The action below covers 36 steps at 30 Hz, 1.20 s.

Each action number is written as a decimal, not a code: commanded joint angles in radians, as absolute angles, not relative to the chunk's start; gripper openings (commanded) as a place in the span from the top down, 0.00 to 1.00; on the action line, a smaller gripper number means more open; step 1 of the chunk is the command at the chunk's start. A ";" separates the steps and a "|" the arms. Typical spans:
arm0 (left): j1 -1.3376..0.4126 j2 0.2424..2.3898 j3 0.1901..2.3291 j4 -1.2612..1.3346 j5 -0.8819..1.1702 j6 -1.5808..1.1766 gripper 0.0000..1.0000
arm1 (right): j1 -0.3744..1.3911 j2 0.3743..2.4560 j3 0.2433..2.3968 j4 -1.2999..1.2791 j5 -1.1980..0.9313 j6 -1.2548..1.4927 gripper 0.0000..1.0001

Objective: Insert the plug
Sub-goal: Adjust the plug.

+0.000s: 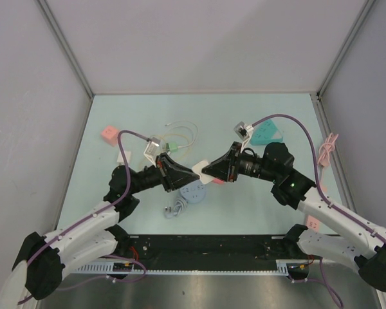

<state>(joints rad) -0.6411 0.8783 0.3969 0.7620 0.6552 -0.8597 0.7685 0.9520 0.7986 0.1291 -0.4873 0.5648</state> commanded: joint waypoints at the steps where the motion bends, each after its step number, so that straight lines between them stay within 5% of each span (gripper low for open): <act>1: -0.653 0.848 0.433 0.796 0.681 -0.802 1.00 | 0.773 0.971 0.801 0.163 -0.485 0.546 0.77; 14: -0.653 0.847 0.423 0.821 0.680 -0.807 1.00 | 0.773 1.000 0.810 0.167 -0.540 0.545 0.67; 18: -0.653 0.845 0.419 0.798 0.661 -0.804 1.00 | 0.773 0.997 0.811 0.155 -0.525 0.535 0.97; 20: -0.653 0.844 0.417 0.769 0.646 -0.792 0.98 | 0.775 0.993 0.811 0.138 -0.505 0.526 1.00; 23: -0.653 0.842 0.405 0.752 0.640 -0.776 0.89 | 0.776 0.985 0.819 0.109 -0.480 0.505 1.00; 27: -0.652 0.836 0.394 0.733 0.631 -0.759 0.44 | 0.782 0.982 0.827 0.075 -0.445 0.489 1.00; 30: -0.650 0.816 0.390 0.680 0.582 -0.727 0.21 | 0.798 0.985 0.830 0.046 -0.388 0.480 1.00; 33: -0.649 0.772 0.390 0.560 0.481 -0.675 0.06 | 0.833 0.994 0.842 0.003 -0.287 0.463 1.00; 36: -0.649 0.710 0.394 0.389 0.362 -0.628 0.03 | 0.883 1.011 0.876 -0.089 -0.150 0.436 1.00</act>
<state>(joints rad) -0.6476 0.7803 0.3897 0.5785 0.5304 -0.7227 0.8326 0.9970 0.8028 0.0040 -0.3470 0.4854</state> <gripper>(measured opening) 0.962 0.226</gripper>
